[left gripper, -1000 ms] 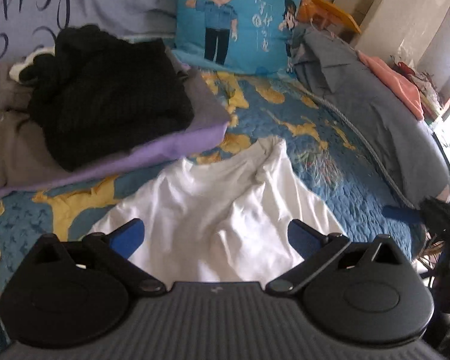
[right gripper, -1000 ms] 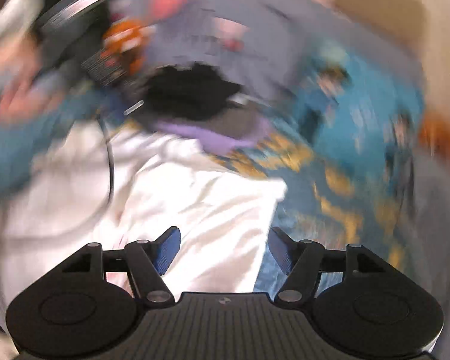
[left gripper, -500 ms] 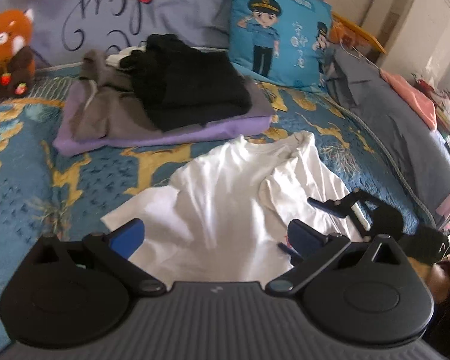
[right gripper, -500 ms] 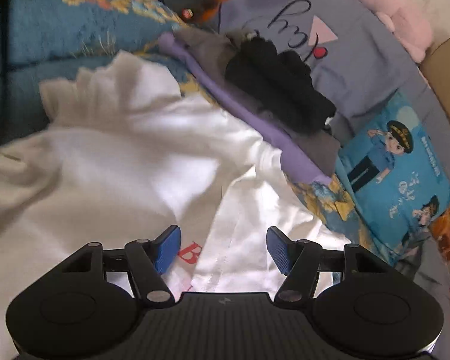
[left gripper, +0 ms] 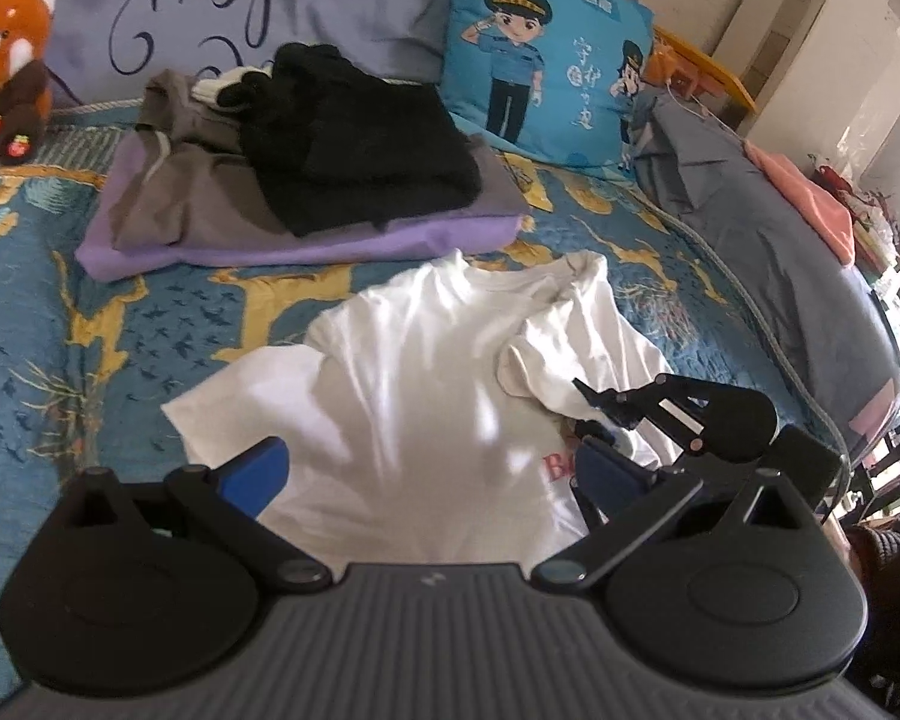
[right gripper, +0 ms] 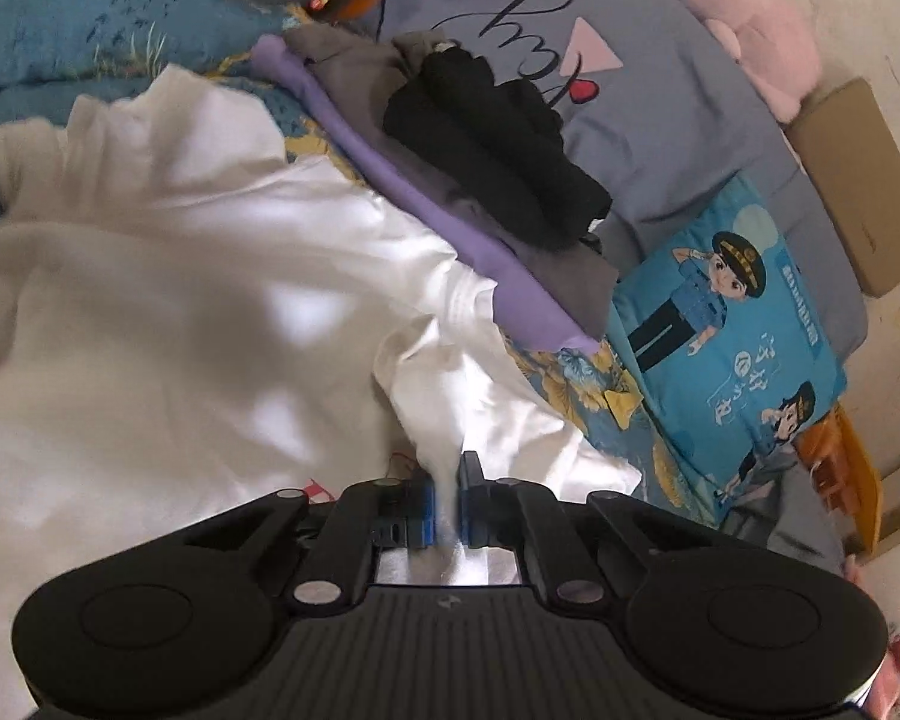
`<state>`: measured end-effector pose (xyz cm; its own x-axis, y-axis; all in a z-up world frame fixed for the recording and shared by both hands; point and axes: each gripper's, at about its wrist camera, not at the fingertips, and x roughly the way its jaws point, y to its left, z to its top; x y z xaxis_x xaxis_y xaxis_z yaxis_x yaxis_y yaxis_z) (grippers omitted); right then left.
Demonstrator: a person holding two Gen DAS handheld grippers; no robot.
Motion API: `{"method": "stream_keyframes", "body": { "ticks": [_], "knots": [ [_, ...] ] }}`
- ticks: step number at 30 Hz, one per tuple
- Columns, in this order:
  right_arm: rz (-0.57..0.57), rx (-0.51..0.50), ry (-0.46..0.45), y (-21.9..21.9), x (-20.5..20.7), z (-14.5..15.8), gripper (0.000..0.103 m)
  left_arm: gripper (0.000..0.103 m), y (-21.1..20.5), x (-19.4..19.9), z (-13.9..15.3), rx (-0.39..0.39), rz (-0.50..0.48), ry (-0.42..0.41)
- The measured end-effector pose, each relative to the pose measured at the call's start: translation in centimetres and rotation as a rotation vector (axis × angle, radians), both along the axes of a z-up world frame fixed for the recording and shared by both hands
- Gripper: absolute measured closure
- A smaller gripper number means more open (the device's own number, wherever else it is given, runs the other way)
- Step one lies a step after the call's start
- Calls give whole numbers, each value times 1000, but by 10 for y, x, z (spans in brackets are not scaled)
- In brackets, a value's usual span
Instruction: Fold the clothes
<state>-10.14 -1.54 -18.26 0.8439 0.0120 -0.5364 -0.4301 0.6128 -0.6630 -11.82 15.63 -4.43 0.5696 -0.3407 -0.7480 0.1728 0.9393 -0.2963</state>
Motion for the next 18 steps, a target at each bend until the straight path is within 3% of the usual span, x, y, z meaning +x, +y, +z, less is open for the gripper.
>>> {"method": "stream_keyframes", "body": {
  "ticks": [1,4,7,9,12,14,18],
  "knots": [
    [1,43,17,-4,1,5,96,0,-2,0,-1,2,-5,3],
    [-76,346,177,-29,19,29,95,0,-9,1,-4,0,-16,12],
    [-258,818,365,-88,53,43,96,0,-14,2,-5,-4,-23,19],
    [-445,1156,449,-139,72,33,96,0,-17,3,-6,-6,-27,23],
    [-635,1465,544,-196,75,7,92,0,-27,8,-7,-1,-47,32],
    [-662,1527,562,-211,67,-3,91,0,-37,12,-7,12,-68,37],
    [-661,1546,517,-221,53,-1,88,0,-63,20,-6,17,-112,34]
  ]
}}
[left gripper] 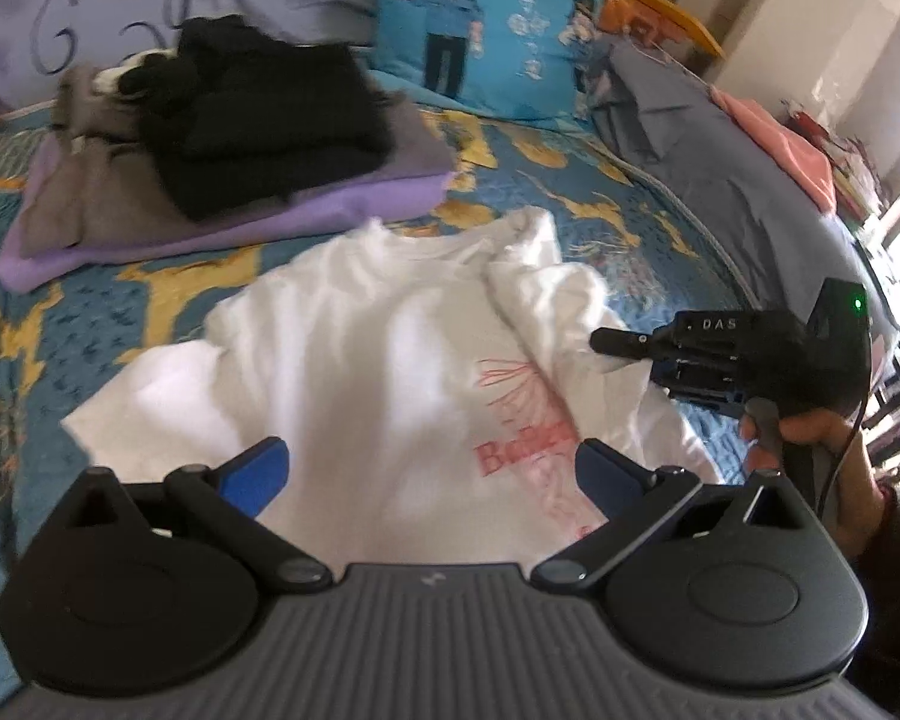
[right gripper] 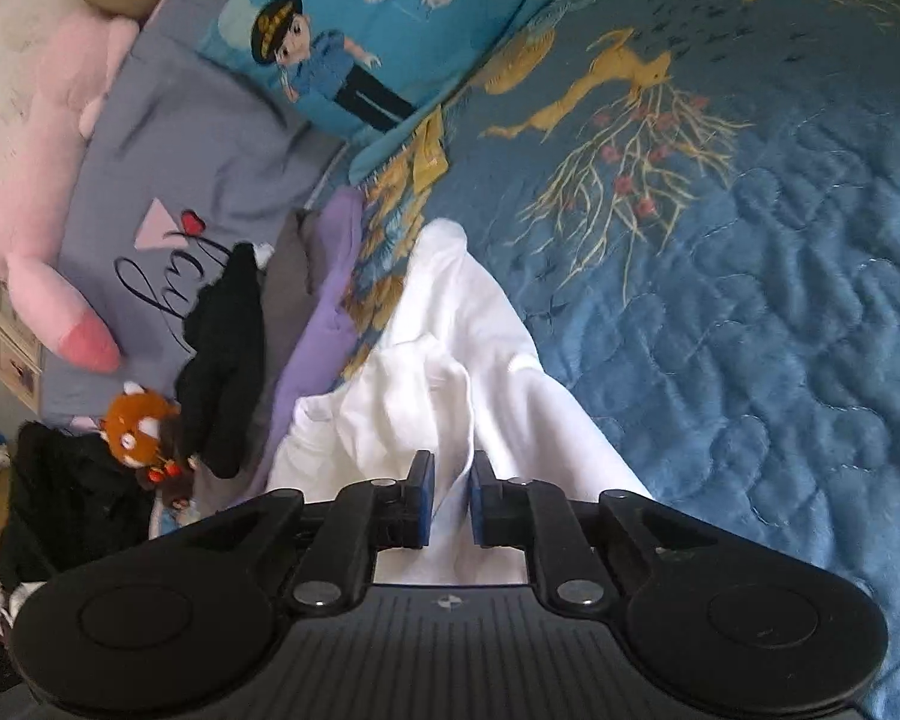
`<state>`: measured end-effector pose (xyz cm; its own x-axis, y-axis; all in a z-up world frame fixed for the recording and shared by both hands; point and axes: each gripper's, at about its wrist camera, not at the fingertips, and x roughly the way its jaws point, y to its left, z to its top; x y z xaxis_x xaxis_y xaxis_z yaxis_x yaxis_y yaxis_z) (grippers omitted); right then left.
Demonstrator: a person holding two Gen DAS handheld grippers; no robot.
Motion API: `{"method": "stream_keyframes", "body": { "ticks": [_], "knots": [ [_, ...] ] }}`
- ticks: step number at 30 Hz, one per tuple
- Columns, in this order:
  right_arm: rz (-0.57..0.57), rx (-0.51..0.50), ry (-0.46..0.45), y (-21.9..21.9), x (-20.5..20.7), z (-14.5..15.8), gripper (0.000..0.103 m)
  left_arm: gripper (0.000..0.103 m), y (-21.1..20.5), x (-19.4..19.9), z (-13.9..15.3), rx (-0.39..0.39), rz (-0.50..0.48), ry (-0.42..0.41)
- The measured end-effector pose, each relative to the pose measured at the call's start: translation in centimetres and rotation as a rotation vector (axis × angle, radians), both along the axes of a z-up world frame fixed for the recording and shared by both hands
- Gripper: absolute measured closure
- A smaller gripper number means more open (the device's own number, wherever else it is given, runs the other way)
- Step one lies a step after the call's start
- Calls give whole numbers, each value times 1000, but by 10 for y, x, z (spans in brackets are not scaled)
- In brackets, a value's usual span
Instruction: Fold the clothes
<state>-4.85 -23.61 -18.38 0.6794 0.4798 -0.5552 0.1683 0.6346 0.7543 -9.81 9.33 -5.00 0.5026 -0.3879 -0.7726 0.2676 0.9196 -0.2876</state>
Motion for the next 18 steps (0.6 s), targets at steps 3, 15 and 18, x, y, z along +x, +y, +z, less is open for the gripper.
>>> {"method": "stream_keyframes", "body": {
  "ticks": [3,15,18],
  "knots": [
    [-7,-73,-18,1,-5,9,85,0,-18,4,2,-4,-28,-2],
    [270,-807,-381,73,-62,50,55,0,-50,5,-10,73,-31,35],
    [388,-976,-470,98,-68,47,58,0,-41,-1,-10,63,-8,43]
  ]
}}
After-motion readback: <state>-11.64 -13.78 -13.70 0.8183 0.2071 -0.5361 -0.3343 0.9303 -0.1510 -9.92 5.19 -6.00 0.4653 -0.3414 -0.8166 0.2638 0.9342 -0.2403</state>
